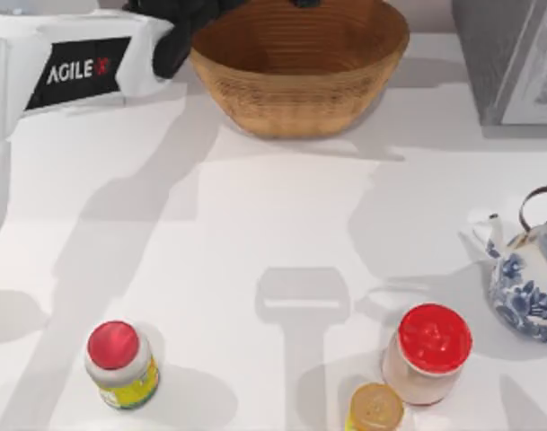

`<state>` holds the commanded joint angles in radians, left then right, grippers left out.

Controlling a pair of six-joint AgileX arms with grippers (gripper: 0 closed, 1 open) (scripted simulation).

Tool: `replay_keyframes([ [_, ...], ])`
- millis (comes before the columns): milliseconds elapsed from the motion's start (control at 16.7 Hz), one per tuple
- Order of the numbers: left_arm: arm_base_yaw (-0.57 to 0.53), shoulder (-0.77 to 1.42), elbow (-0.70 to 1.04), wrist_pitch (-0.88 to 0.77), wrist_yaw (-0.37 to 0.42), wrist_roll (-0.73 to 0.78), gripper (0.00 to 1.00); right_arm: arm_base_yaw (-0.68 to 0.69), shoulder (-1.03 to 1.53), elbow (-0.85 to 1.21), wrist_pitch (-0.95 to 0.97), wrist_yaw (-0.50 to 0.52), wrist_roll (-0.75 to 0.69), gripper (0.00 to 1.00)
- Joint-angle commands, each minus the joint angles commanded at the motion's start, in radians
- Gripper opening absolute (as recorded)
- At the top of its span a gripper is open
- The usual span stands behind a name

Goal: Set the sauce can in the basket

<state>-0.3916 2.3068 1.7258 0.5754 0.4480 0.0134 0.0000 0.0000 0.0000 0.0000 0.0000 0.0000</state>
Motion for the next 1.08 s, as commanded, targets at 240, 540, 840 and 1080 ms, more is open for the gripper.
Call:
replay_keyframes([
  [240, 0.000, 0.000, 0.000, 0.000, 0.000, 0.000, 0.08, 0.000, 0.000, 0.000, 0.000, 0.000, 0.000, 1.00],
  [540, 0.000, 0.000, 0.000, 0.000, 0.000, 0.000, 0.45, 0.000, 0.000, 0.000, 0.000, 0.000, 0.000, 1.00],
  [840, 0.000, 0.000, 0.000, 0.000, 0.000, 0.000, 0.83, 0.000, 0.000, 0.000, 0.000, 0.000, 0.000, 1.00],
  [1080, 0.000, 0.000, 0.000, 0.000, 0.000, 0.000, 1.00, 0.000, 0.000, 0.000, 0.000, 0.000, 0.000, 1.00],
])
